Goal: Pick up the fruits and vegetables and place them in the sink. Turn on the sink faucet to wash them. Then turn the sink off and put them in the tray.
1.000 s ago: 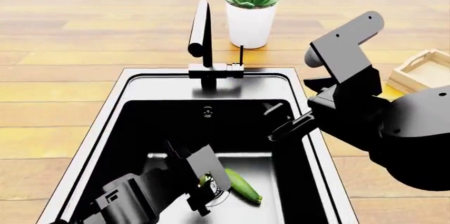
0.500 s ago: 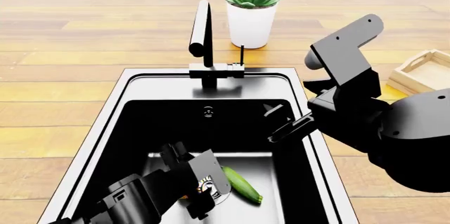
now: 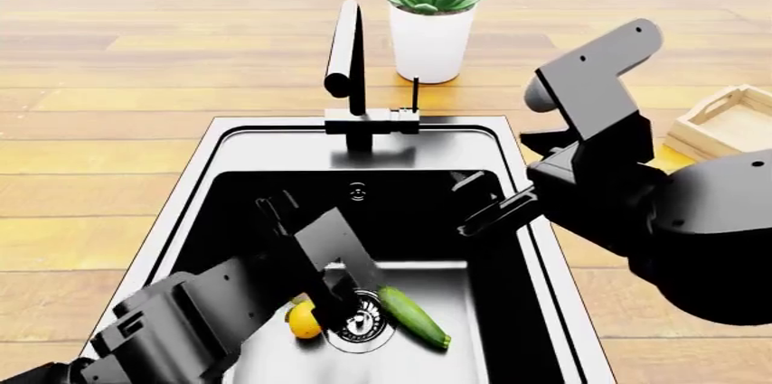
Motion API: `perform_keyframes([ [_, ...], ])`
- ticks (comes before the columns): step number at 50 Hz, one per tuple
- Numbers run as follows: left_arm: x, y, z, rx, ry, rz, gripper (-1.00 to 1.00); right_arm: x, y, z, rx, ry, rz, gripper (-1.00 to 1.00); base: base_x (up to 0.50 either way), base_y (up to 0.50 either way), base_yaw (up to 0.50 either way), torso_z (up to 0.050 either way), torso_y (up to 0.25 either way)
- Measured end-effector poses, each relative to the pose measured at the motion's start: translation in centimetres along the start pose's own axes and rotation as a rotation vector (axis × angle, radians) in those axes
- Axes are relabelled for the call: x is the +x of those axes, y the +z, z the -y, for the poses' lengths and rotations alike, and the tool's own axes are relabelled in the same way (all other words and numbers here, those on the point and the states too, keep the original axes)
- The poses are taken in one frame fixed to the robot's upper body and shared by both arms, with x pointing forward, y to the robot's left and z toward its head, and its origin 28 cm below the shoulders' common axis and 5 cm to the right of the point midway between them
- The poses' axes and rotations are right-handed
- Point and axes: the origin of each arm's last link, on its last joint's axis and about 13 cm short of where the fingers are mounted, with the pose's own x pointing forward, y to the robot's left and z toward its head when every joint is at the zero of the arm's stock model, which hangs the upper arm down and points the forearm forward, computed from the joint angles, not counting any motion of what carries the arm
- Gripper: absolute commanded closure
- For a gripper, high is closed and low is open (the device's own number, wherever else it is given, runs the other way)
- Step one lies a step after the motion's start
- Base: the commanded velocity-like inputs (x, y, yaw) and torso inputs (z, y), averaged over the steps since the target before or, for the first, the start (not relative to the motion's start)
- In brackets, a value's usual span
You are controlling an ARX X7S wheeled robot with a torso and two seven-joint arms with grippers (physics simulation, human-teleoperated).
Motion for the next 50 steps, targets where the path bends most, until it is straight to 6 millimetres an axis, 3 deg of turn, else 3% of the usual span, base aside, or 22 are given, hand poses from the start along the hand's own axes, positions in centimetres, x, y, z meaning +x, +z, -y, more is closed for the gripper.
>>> perform_keyframes([
  [13,-2.8,1.1,-3.8,-0.027,0.237,0.06,-1.0,1.5,0.4,0.3,0.043,-0.062,0.048,-1.0,0.0,0.0,0.0,0.0,0.0],
  [28,-5.1,2.2,-8.2,-0.144,0.587,0.113,-1.0,4.3,2.3,0.6,0.118,-0.124,0.15,-1.0,0.0,0.0,0.0,0.0,0.0],
  [39,-5.2,3.3,-10.7,-0.264,0.805,0.169,-1.0,6.5,4.6,1.0,0.181,-0.141,0.231,-1.0,0.0,0.0,0.0,0.0,0.0],
  [50,-4.2,4.0,-12.5,-0.405,0.911,0.216,-1.0,8.4,6.9,1.3,0.241,-0.142,0.312,-1.0,0.0,0.0,0.0,0.0,0.0],
])
